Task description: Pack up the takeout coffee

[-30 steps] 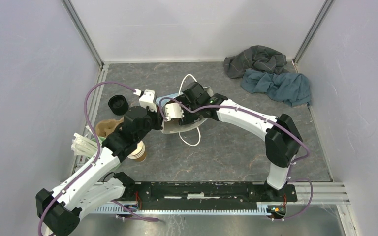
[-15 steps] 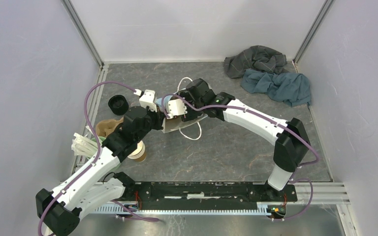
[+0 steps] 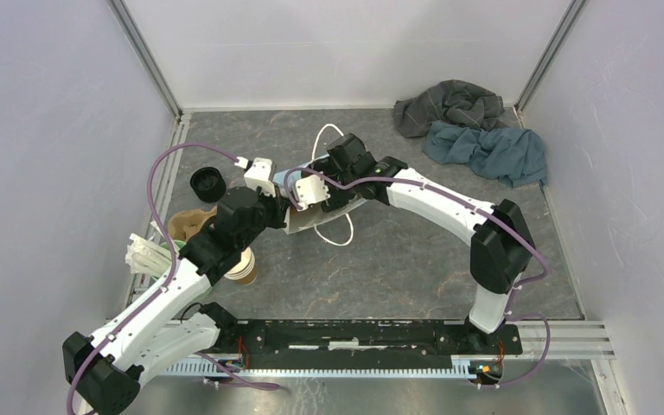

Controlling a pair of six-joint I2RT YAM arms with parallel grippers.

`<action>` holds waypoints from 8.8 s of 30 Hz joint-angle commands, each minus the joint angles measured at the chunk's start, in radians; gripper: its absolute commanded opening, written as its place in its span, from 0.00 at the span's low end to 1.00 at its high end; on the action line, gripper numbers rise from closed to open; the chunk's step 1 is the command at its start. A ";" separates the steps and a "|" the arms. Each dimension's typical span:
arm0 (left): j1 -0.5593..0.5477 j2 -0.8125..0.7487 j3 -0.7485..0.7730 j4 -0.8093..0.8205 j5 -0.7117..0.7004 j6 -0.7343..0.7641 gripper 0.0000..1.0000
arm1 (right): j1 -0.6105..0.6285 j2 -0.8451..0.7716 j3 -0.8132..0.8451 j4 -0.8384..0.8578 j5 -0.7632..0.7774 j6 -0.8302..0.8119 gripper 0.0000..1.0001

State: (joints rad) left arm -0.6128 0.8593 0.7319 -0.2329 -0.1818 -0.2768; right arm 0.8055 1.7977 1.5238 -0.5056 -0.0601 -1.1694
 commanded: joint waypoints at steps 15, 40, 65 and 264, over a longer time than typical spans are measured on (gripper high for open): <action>-0.064 -0.053 0.055 -0.069 -0.033 -0.015 0.02 | 0.040 -0.213 -0.196 -0.010 -0.072 0.091 0.00; -0.064 -0.022 0.068 -0.063 -0.027 -0.012 0.02 | 0.033 -0.109 -0.107 0.052 0.096 -0.024 0.00; -0.065 -0.013 0.069 -0.063 -0.025 -0.012 0.02 | -0.040 -0.070 -0.146 0.084 -0.166 -0.161 0.00; 0.786 0.424 0.831 -1.146 -0.354 -0.279 0.88 | 0.037 -0.859 -0.320 -0.291 0.184 1.085 0.98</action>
State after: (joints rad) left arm 0.0719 1.2827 1.5848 -1.4509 -0.5072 -0.6224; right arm 0.8421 0.9585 1.1893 -0.8261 0.1242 -0.0731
